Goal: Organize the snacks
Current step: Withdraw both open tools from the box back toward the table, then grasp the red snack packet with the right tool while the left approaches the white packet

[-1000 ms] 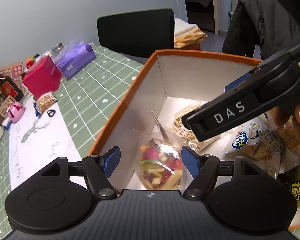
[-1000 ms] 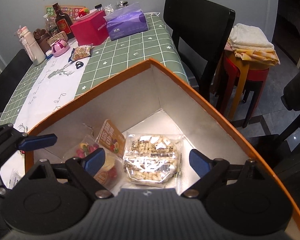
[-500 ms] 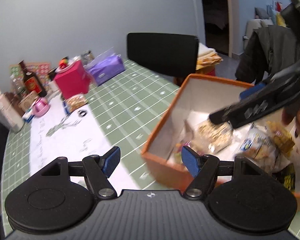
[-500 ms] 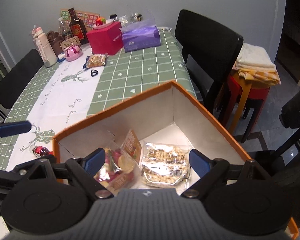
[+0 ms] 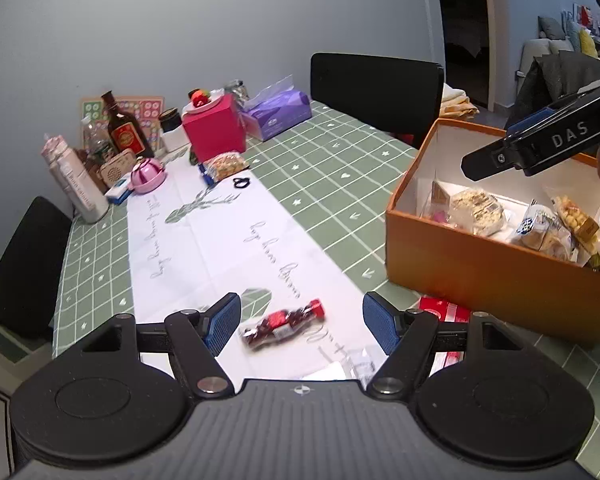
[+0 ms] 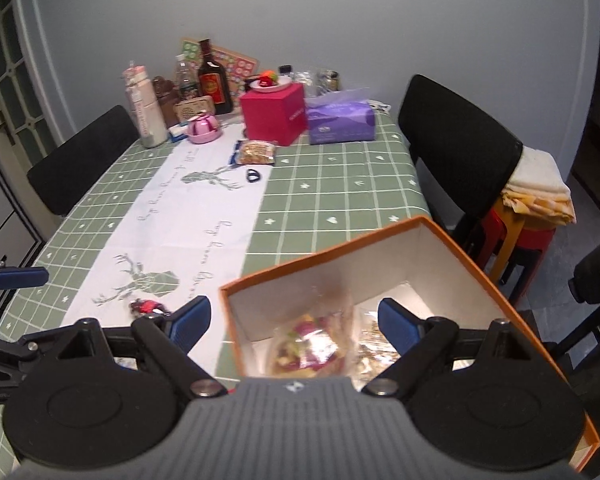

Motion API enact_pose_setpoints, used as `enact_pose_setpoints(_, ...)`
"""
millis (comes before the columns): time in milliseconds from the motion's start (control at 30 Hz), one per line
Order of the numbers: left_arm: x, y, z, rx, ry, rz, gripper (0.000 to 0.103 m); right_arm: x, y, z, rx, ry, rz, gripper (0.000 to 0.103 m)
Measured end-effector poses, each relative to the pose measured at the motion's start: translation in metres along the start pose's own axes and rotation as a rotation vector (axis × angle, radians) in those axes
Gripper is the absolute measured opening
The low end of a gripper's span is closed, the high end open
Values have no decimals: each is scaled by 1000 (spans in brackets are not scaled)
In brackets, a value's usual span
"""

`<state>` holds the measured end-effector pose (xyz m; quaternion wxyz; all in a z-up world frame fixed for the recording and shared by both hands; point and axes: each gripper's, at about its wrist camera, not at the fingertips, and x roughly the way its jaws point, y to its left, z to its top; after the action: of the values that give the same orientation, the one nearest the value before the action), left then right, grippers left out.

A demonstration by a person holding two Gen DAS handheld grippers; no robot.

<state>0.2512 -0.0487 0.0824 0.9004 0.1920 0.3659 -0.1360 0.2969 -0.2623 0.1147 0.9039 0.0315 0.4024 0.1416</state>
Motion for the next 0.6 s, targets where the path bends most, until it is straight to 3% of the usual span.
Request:
enact_pose_setpoints(367, -19, 11, -55, -37, 15, -36, 82, -25, 78, -30, -104, 6, 75, 88)
enact_pose_setpoints(600, -13, 7, -86, -45, 39, -64, 82, -4, 98, -71, -95, 89, 70, 88)
